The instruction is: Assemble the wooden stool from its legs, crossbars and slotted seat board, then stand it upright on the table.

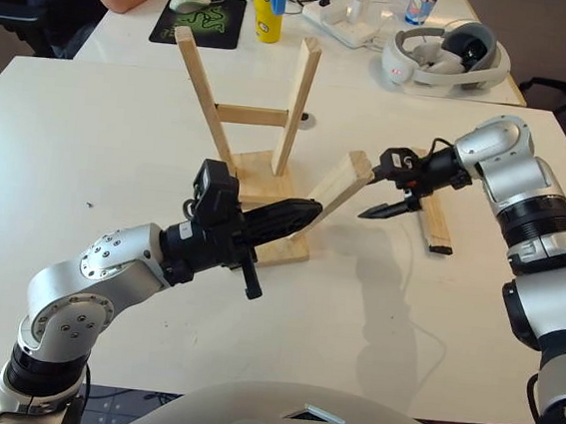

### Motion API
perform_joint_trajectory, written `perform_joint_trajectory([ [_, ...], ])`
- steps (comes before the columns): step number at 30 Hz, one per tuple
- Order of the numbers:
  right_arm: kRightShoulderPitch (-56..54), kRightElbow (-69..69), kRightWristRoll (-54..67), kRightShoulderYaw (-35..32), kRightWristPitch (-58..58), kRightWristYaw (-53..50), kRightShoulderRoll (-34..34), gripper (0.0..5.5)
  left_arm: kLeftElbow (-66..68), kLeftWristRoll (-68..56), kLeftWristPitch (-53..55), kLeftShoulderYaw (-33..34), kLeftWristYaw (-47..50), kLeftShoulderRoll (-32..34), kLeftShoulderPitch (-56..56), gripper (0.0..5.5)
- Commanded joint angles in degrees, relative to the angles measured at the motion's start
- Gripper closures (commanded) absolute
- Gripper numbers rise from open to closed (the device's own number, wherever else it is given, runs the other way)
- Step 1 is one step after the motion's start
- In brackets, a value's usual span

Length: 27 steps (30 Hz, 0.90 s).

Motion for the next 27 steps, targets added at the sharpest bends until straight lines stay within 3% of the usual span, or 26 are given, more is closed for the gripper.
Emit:
perform_joint_trajectory([
  [1,-0.7,7.2,-1.5,-7.3,1.7,-16.6,-1.7,2.24,-1.9,-0.2,-0.4,0.5,1.6,0.0,-1.2,5.5],
  [6,5.3,9.8,2.0,-18.0,10.7,-40.1,1.9,2.24,-2.5,1.0,-0.9,0.0,2.8,-0.2,-1.1,5.5],
  [11,11.9,4.9,6.6,-26.4,23.2,-50.2,6.9,2.24,-2.0,0.9,-1.0,0.4,2.7,0.4,-1.5,5.5],
  [20,19.3,-14.0,11.9,-33.8,36.3,-53.4,9.7,2.24,-0.9,0.3,-0.6,0.9,1.8,1.4,-2.6,5.5],
  [27,21.9,-20.3,11.5,-31.7,42.1,-47.9,8.9,2.24,-1.1,0.9,-1.0,0.5,2.0,1.0,-2.3,5.5],
])
